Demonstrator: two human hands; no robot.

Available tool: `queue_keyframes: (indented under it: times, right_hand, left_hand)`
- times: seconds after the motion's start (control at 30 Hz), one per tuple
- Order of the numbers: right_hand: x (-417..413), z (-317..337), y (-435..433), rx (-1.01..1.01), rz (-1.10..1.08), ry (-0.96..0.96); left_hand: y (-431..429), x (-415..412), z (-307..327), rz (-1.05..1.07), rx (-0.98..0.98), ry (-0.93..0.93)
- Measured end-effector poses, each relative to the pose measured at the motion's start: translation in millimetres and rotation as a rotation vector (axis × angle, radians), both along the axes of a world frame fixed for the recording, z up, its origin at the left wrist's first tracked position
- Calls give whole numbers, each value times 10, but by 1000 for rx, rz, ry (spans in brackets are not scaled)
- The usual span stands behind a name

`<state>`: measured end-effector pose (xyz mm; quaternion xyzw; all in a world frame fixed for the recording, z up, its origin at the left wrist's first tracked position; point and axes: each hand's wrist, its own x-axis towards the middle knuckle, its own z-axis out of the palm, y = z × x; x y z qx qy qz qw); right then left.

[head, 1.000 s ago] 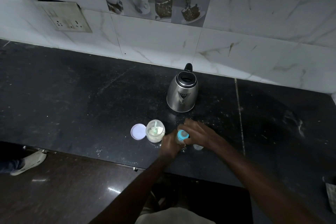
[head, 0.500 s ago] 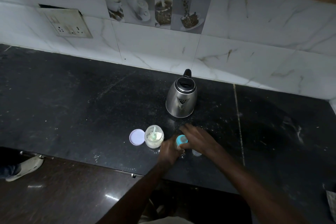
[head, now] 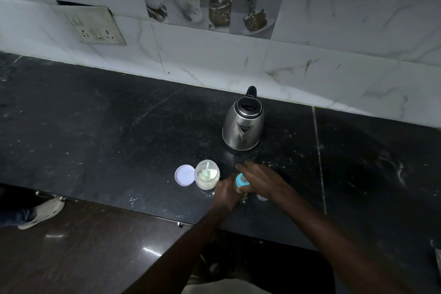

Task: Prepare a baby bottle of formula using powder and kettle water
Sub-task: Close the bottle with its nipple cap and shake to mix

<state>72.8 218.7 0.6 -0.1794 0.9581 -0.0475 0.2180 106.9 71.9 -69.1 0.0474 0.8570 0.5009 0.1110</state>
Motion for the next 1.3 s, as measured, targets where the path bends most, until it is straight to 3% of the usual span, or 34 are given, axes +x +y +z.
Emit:
queue_keyframes:
  times: [0.13, 0.3, 0.47, 0.63, 0.77, 0.9, 0.97, 1.1, 1.3]
  right_hand:
    - [24, 13, 107, -76, 46, -15]
    - [-55, -25, 26, 61, -13, 33]
    - [-22, 37, 207, -129, 74, -17]
    - [2, -17, 9, 95, -49, 91]
    - [29, 46, 84, -17, 42, -3]
    - [-13, 52, -22, 123, -57, 46]
    - [-37, 41, 6, 98, -92, 43]
    - [11, -10, 105, -34, 79, -48]
    - [-110, -73, 70, 82, 72, 24]
  left_hand:
    - [3, 11, -7, 20, 21, -11]
    - [-19, 3, 15, -3, 17, -15]
    - [-5, 24, 29, 15, 57, -38]
    - [-16, 15, 25, -15, 13, -18]
    - [-16, 21, 29, 13, 48, -6]
    - [-23, 8, 31, -16, 9, -18]
    - [-25, 7, 40, -21, -6, -19]
    - [-21, 21, 47, -4, -4, -15]
    - [-13, 2, 80, -11, 12, -17]
